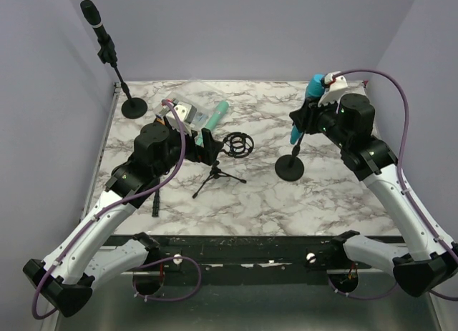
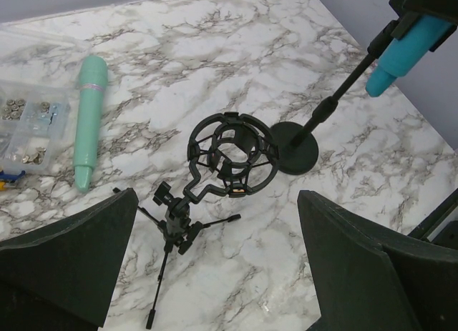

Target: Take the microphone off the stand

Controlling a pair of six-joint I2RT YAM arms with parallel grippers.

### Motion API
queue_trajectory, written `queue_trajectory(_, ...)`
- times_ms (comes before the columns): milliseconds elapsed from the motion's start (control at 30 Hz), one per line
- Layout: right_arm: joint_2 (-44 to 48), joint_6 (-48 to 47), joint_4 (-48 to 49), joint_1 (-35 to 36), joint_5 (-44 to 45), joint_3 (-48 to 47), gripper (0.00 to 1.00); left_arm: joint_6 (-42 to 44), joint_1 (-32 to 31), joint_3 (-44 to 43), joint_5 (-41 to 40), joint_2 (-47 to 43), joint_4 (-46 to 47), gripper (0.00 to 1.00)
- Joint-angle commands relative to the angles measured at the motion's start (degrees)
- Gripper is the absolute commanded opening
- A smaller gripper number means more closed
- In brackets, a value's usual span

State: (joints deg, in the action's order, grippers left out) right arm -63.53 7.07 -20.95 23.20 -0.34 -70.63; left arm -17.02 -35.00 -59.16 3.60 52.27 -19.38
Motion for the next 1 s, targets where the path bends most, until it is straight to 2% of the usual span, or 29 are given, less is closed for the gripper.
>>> queue_trajectory(0,1.83,4.96,-2.43,2.85,-8.33,1.19,0.01,0.04,-0.33,-0.30,0.36,-0.94,0.33,0.96)
queue_trajectory(233,1.72,7.47,-0.77,11.27,-3.12,1.72,0.01,0.13,-0.31,-0.09,0.14,-0.65,0.57,0.96)
queue_trajectory(500,-0.16,10.93,0.76,19.44,7.36,1.26,0.02,0.39,-0.32,-0.17,0.49,0.07,0.47,0.96)
queue_trajectory(633,0.25,11.12,0.86,19.87,9.78,2.78,0.24,0.40,-0.25,0.00,1.51,0.26,0.82,0.96)
queue_trajectory(967,2.05,11.73,0.43,19.87,8.13,3.48,0.68,0.23,-0.31,0.09,4.49,1.56,1.61,0.96)
